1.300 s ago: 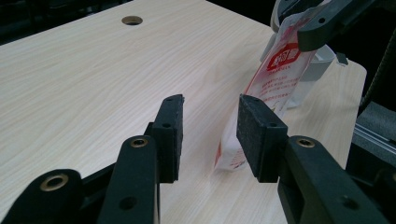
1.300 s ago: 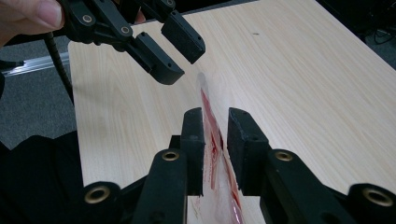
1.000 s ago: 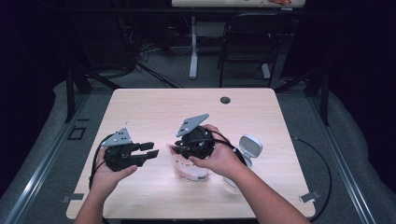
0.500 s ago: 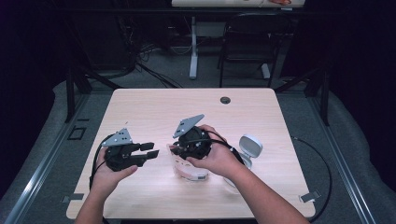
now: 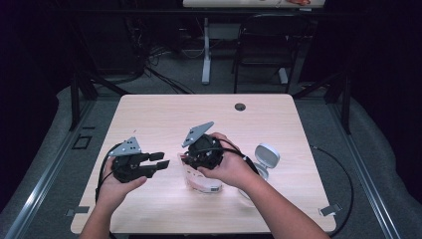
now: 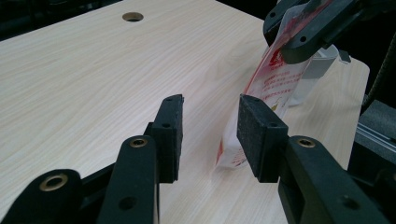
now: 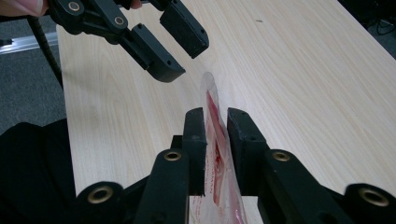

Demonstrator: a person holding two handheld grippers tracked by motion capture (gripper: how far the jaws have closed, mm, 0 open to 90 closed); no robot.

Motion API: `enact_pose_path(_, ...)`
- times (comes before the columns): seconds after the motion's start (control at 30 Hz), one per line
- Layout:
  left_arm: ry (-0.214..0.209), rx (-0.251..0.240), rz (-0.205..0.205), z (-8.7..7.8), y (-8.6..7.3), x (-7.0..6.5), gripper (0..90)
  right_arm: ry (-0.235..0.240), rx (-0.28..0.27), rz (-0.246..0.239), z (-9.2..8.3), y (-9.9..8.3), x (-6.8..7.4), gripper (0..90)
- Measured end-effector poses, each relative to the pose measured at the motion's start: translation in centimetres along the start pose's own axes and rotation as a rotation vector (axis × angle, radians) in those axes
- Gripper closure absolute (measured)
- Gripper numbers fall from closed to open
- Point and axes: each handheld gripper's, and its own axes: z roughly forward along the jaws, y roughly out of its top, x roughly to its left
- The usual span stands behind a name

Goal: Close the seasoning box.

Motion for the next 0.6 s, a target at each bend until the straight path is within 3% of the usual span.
enact_pose_path(0.6,-0.003,0.006,0.001,0.07,-0.03,0.02,61.0,-0.007,0.033,-0.076,-0.18,0.18,0.27,88.2)
